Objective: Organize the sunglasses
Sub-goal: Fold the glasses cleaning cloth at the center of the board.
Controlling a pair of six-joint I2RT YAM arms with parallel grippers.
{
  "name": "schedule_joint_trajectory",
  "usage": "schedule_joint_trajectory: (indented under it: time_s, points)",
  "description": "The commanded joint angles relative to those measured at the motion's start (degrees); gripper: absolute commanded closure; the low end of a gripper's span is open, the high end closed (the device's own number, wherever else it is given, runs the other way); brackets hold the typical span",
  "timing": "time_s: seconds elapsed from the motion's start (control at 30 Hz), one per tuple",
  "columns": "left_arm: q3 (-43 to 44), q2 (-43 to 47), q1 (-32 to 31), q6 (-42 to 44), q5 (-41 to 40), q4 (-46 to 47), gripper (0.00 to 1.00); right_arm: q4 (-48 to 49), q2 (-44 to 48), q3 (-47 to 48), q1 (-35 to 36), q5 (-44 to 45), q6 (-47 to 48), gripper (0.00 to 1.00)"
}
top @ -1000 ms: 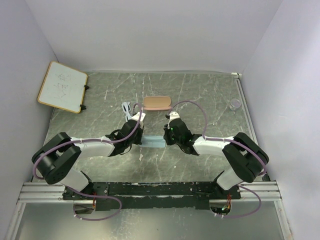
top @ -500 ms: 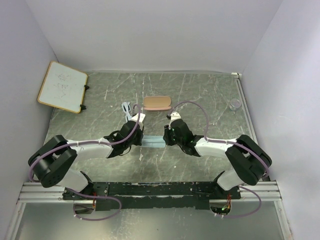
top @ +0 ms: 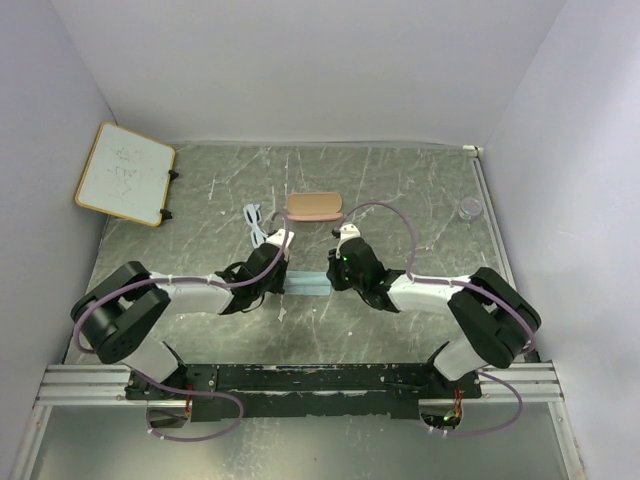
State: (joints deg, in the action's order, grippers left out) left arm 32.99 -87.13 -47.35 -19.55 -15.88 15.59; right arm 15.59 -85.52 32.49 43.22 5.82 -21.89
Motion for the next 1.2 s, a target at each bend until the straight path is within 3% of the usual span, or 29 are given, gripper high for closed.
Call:
schedule_joint_trajectory:
  time_s: [0.0,0.43,0.97,1.17]
  points:
    - [2.9,-2.9,-0.5,0.0,-0.1,3.6,0.78,1.2,-1.2,2.1,0.4,1.0,0.7,0.9]
    - [3.9,-1.8,-0.5,0.2,0.5,3.6,0.8,2.3,-4.3,4.4,0.5,-0.4,0.6,0.9]
    - [2.1,-2.4,-0.5,-3.0,3.5,5.3,0.93,3.4,-8.4,7.4,1.9,-2.3,0.1,0.91]
    - [1.8,-3.2,-0.9,-3.9,3.9,5.4,0.89,3.4,-9.3,7.7,2.7,-2.3,-0.1,0.91]
